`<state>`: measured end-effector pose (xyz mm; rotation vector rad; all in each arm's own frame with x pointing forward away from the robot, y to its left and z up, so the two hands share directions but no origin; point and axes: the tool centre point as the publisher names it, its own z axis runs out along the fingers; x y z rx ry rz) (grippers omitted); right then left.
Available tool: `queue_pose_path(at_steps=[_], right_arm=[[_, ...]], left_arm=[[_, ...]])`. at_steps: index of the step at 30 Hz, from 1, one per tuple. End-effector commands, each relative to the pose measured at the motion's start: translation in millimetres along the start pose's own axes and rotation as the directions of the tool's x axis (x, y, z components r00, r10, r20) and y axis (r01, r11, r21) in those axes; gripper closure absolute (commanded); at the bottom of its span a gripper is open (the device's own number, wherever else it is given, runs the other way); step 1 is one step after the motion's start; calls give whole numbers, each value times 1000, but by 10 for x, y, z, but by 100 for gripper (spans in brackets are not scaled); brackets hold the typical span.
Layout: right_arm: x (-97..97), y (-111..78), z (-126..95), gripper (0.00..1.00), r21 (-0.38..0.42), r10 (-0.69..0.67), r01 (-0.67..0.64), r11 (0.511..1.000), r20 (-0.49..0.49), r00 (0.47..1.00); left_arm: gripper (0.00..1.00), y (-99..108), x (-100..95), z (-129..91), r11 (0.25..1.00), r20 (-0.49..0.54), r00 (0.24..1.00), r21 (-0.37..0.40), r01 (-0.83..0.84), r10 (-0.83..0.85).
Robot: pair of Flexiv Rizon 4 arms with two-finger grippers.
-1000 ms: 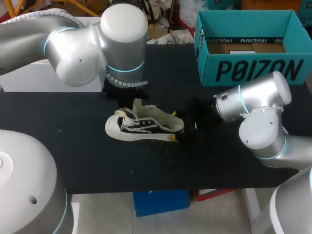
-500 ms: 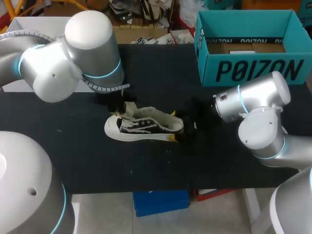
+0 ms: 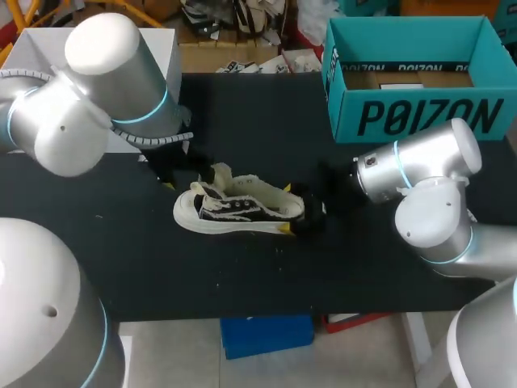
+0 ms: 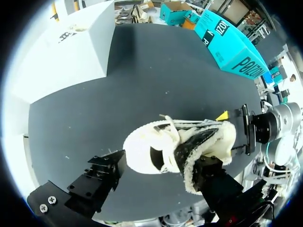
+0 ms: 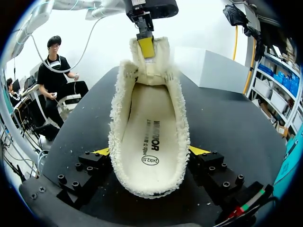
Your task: Take the shoe out of the shoebox, open the shoe tongue, remove and reinsert the insole, then place the shoe into the shoebox
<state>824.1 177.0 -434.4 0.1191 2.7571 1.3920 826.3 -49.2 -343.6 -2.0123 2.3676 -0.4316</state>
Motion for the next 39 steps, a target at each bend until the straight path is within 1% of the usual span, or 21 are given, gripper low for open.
queue_pose_path(at_steps=[1,2,7,13,15,16,17,19,21,24,28,30,31,32,35,36,37,38,39], right_arm=[[-9,-30,24,100,0,1,-1,1000,2,1000],[-9,-30,24,100,0,1,-1,1000,2,1000],[-9,-30,24,100,0,1,-1,1000,2,1000],[-9,-30,24,100,0,1,-1,1000,2,1000],[-9,-30,24,100,0,1,-1,1000,2,1000],[-9,-30,24,100,0,1,-1,1000,2,1000],[-9,-30,24,100,0,1,-1,1000,2,1000],[-9,-30,24,100,0,1,-1,1000,2,1000],[-9,-30,24,100,0,1,-1,1000,2,1000],[-9,-30,24,100,0,1,-1,1000,2,1000],[-9,-30,24,100,0,1,-1,1000,2,1000],[-9,-30,24,100,0,1,-1,1000,2,1000],[-9,-30,24,100,0,1,-1,1000,2,1000],[-9,-30,24,100,0,1,-1,1000,2,1000],[-9,-30,24,100,0,1,-1,1000,2,1000],[-9,-30,24,100,0,1,-1,1000,2,1000],[-9,-30,24,100,0,1,-1,1000,2,1000],[-9,-30,24,100,0,1,-1,1000,2,1000],[-9,-30,24,100,0,1,-1,1000,2,1000]], left_arm=[[36,29,-54,-38,1000,-42,999,8,-7,7],[36,28,-61,-41,1000,-42,999,9,-8,9],[51,31,-116,-45,1000,-34,999,11,-9,10],[50,37,-162,-60,1000,-25,1000,15,-6,6],[46,30,-149,-94,1000,-24,1000,19,-11,11],[39,22,-136,-118,1000,-24,1000,25,-19,19],[27,13,-118,-154,999,-35,999,29,-27,28],[0,-14,-78,-232,998,-55,997,36,-56,58],[0,-56,-29,-305,993,-72,991,44,-109,112],[0,-138,79,-428,976,-125,968,54,-212,217],[0,-259,296,-589,910,-184,891,63,-411,415],[0,-315,412,-643,855,-233,826,46,-517,513],[25,-338,471,-655,820,-237,792,38,-571,562],[55,-352,528,-657,784,-255,754,27,-620,605],[76,-372,682,-605,689,-280,661,3,-725,696],[87,-372,750,-574,641,-314,611,-9,-768,727],[95,-364,796,-548,594,-328,566,-15,-804,757],[100,-356,837,-520,557,-340,530,-20,-830,777],[100,-353,874,-495,519,-376,489,-24,-854,787]])
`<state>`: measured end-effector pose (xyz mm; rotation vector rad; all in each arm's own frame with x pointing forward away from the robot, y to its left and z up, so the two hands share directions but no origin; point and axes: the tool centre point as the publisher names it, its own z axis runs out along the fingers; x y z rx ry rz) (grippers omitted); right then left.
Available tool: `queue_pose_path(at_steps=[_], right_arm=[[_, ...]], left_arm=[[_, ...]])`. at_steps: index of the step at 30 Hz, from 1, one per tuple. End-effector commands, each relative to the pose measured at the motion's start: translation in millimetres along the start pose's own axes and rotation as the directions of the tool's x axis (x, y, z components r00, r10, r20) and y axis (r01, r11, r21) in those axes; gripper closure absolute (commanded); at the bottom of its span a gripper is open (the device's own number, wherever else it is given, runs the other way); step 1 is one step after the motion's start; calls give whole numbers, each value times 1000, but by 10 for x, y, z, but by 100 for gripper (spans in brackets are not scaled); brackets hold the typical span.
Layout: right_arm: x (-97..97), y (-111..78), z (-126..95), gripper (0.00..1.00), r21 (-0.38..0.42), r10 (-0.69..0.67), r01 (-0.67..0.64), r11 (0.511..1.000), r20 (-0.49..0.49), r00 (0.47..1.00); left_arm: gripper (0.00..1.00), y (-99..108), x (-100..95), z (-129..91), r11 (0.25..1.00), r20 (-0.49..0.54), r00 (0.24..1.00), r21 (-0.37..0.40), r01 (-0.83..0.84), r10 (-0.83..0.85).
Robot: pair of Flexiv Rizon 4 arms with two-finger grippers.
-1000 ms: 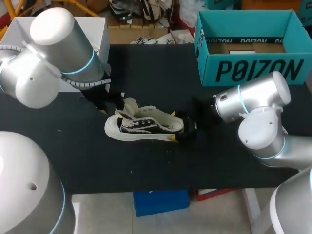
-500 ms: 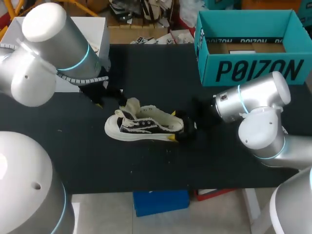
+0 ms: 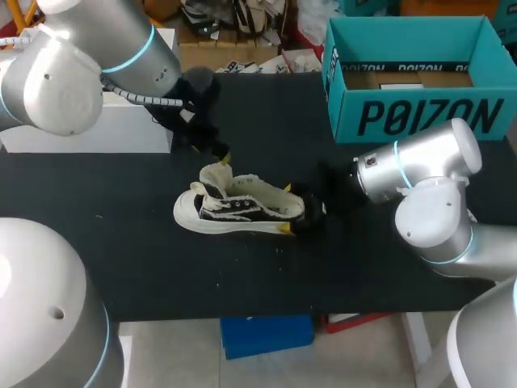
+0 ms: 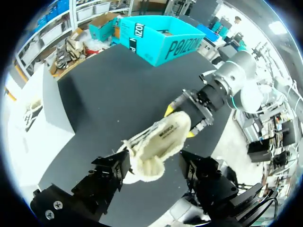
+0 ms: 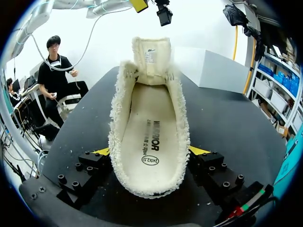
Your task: Take the shoe out of the shoebox, open the shoe tongue, remove and reinsert the insole, then place the shoe into the shoebox
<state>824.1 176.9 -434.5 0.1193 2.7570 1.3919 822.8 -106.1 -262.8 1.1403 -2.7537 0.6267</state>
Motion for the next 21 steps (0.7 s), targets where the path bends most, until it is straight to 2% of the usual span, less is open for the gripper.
queue_pose_path(at_steps=[1,5,8,21], right_arm=[[-9,-29,24,100,0,1,-1,1000,2,1000],[-9,-29,24,100,0,1,-1,1000,2,1000],[-9,-29,24,100,0,1,-1,1000,2,1000],[-9,-29,24,100,0,1,-1,1000,2,1000]], left_arm=[[100,-208,42,222,880,-248,889,-192,-435,385],[100,-219,90,283,785,-436,773,-206,-584,460],[100,-201,116,272,718,-534,686,-193,-668,494],[100,-201,116,272,718,-534,686,-193,-668,494]])
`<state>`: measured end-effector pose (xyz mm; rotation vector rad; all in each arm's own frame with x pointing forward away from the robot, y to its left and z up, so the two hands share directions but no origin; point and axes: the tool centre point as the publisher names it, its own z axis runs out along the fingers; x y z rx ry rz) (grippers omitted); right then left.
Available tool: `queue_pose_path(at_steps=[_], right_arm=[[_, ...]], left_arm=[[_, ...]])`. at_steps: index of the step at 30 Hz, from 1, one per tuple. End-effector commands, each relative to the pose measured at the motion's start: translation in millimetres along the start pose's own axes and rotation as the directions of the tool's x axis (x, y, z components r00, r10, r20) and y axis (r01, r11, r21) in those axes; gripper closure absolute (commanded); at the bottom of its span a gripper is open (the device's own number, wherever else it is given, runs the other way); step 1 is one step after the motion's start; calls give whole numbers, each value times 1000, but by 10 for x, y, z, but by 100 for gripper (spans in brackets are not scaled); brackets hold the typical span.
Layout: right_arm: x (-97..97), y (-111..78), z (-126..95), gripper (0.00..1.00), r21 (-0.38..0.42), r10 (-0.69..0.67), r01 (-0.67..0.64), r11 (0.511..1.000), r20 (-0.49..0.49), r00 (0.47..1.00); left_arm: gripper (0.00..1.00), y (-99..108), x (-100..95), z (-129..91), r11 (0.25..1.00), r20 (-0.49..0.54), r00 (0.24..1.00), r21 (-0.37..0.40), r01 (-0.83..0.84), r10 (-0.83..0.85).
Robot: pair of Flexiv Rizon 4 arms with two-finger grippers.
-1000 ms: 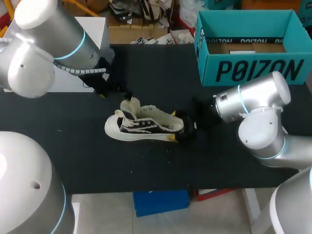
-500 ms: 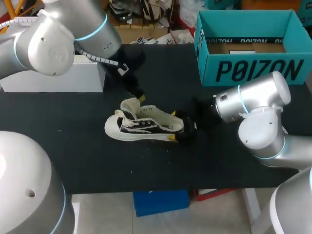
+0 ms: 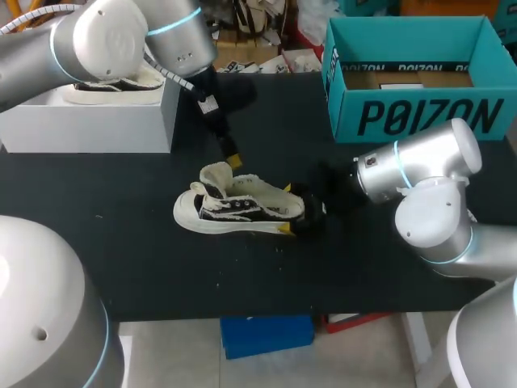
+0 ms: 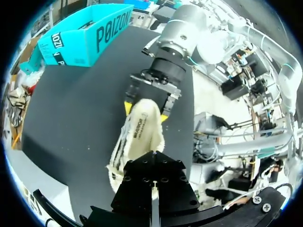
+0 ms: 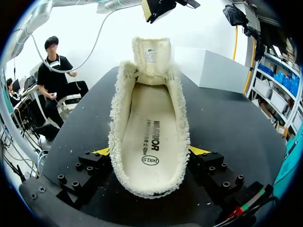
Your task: Take the shoe out of the shoebox, open the shoe tongue, remove and reinsert the insole, then place the shoe into the shoebox
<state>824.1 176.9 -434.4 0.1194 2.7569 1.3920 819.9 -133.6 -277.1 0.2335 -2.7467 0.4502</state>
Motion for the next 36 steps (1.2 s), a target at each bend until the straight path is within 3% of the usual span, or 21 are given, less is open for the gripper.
queue_pose_path(at_steps=[1,13,25,36], right_arm=[[-9,-30,24,100,0,1,-1,1000,2,1000],[-9,-30,24,100,0,1,-1,1000,2,1000],[-9,-30,24,100,0,1,-1,1000,2,1000],[-9,-30,24,100,0,1,-1,1000,2,1000]], left_arm=[[100,-40,-88,15,976,-170,974,-134,-172,148],[100,-22,-138,254,947,-129,965,-201,-251,228],[100,-9,-147,318,947,-76,958,-148,-285,276],[100,2,-157,343,950,-61,962,-153,-272,266]])
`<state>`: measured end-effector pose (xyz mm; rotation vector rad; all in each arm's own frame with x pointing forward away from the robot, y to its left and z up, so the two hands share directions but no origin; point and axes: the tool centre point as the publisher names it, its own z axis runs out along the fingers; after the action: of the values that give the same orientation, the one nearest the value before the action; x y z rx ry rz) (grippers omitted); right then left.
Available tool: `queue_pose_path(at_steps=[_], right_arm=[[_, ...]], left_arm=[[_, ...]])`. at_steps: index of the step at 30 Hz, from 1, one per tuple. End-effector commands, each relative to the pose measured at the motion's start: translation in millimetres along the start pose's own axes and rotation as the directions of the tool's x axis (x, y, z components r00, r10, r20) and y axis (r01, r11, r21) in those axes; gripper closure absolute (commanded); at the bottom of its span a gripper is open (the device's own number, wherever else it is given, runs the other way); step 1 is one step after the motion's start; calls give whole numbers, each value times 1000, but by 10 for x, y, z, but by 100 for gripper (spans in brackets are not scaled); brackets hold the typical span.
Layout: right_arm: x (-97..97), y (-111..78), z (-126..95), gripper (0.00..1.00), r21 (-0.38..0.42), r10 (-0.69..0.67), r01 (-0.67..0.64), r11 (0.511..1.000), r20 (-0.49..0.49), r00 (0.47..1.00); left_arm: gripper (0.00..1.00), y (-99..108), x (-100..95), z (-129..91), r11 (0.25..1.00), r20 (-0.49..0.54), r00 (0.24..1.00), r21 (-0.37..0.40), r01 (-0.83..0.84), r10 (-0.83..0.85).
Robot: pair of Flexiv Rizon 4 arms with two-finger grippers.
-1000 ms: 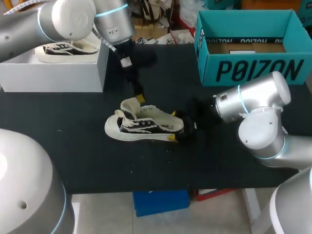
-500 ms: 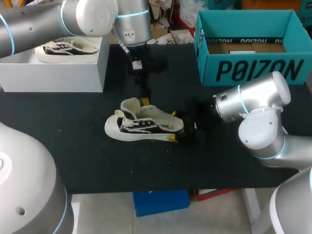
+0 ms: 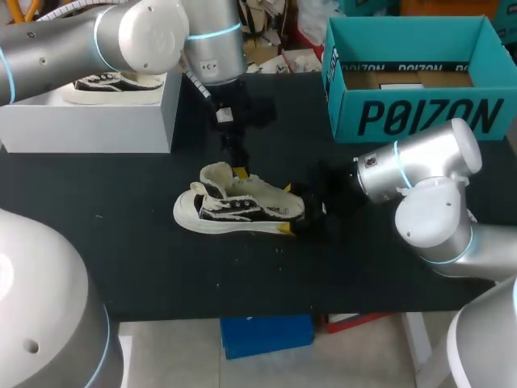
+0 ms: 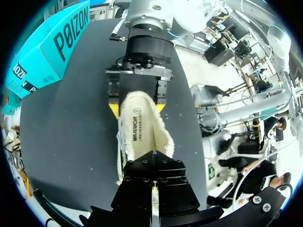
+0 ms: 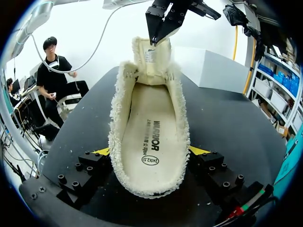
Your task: Take the shoe out of the shoebox, open the shoe tongue, remove and reinsert the insole, then place the shoe into the shoebox
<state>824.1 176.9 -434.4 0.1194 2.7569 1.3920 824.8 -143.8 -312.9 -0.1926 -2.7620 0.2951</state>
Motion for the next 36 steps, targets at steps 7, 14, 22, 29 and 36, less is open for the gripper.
queue_pose_path(at_steps=[7,14,22,29,36], right_arm=[[-9,-30,24,100,0,1,-1,1000,2,1000],[-9,-30,24,100,0,1,-1,1000,2,1000],[-9,-30,24,100,0,1,-1,1000,2,1000],[-9,-30,24,100,0,1,-1,1000,2,1000],[-9,-30,24,100,0,1,-1,1000,2,1000]], left_arm=[[100,-42,-37,-71,999,-10,999,-8,-49,48],[100,-90,-57,-13,995,-27,996,-45,-92,90],[100,-28,-79,165,994,-44,995,-61,-87,84],[100,40,-118,340,995,-71,995,-67,-69,64],[100,67,-122,483,996,-100,993,-68,-63,56]])
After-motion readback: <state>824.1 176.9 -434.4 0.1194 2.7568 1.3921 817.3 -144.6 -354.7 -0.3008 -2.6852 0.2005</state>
